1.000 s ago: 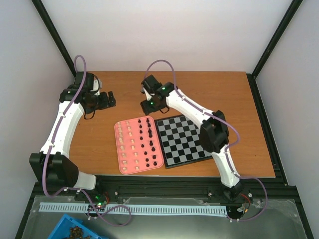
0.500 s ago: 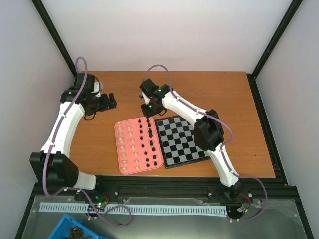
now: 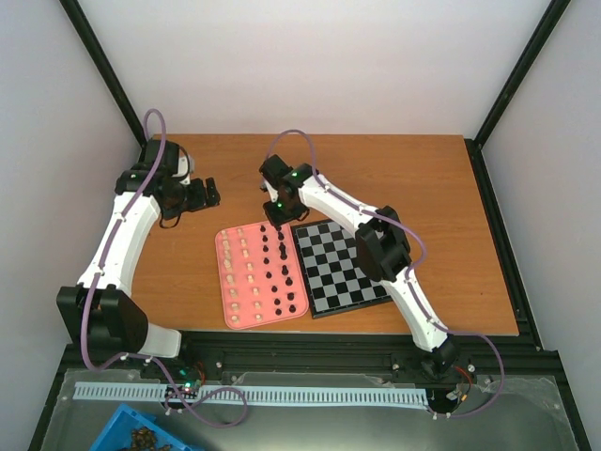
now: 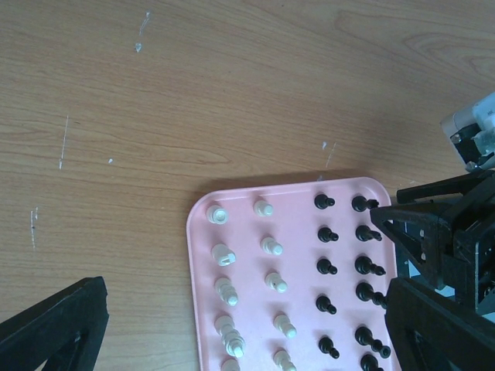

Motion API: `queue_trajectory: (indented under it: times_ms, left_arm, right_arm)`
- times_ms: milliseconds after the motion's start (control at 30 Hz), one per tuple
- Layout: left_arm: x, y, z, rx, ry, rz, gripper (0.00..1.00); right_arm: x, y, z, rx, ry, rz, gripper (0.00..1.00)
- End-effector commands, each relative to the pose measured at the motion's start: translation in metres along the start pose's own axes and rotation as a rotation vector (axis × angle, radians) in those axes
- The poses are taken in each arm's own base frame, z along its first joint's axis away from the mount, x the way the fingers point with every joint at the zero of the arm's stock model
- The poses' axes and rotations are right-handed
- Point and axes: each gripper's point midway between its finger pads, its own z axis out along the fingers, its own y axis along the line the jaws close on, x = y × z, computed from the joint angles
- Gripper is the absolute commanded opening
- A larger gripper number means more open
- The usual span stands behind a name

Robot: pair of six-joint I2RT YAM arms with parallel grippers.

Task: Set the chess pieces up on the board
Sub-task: Pick up the chess piece from the storage box.

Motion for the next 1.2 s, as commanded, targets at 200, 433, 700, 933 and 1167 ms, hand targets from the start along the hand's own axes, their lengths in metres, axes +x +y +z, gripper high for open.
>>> queue_trajectory:
  times_ms: [200, 433, 700, 933, 1167]
  left_arm:
    - [0.0, -0.002, 0.004, 0.003, 0.008, 0.003, 1.0]
    - [0.0, -0.001, 0.006, -0.005, 0.013, 0.002, 1.0]
    - [0.0, -0.001, 0.009, -0.005, 0.022, 0.003, 1.0]
    - [0.0, 0.0, 0.012, -0.006, 0.029, 0.0, 1.0]
    - [0.0, 0.0, 0.013, -0.004, 0.033, -0.001, 1.0]
  right_arm:
    - [0.003, 0.001, 0.016, 0.002, 0.033, -0.003, 0.36]
    - [0.0, -0.001, 0.02, 0.012, 0.027, -0.006, 0.33]
    - [0.002, -0.003, 0.025, 0.015, 0.038, -0.012, 0.28]
    - [0.003, -0.003, 0.028, 0.016, 0.047, -0.019, 0.21]
    - [0.005, -0.004, 0.03, 0.016, 0.059, -0.022, 0.18]
